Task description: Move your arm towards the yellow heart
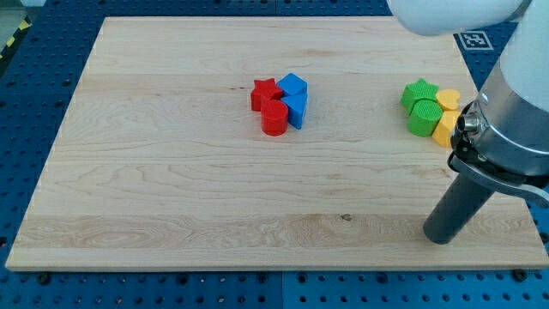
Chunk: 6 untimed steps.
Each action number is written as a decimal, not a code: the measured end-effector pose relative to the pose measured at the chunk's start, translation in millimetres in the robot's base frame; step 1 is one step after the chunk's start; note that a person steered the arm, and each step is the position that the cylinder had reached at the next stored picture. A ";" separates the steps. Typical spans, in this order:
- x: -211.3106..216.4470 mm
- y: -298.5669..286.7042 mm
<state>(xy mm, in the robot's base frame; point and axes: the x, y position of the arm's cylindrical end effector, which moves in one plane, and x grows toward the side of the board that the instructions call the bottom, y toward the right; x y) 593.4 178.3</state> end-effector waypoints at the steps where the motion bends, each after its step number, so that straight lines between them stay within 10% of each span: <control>1: 0.0 0.0; 6: -126.4 137.3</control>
<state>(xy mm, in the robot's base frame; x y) 467.0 315.6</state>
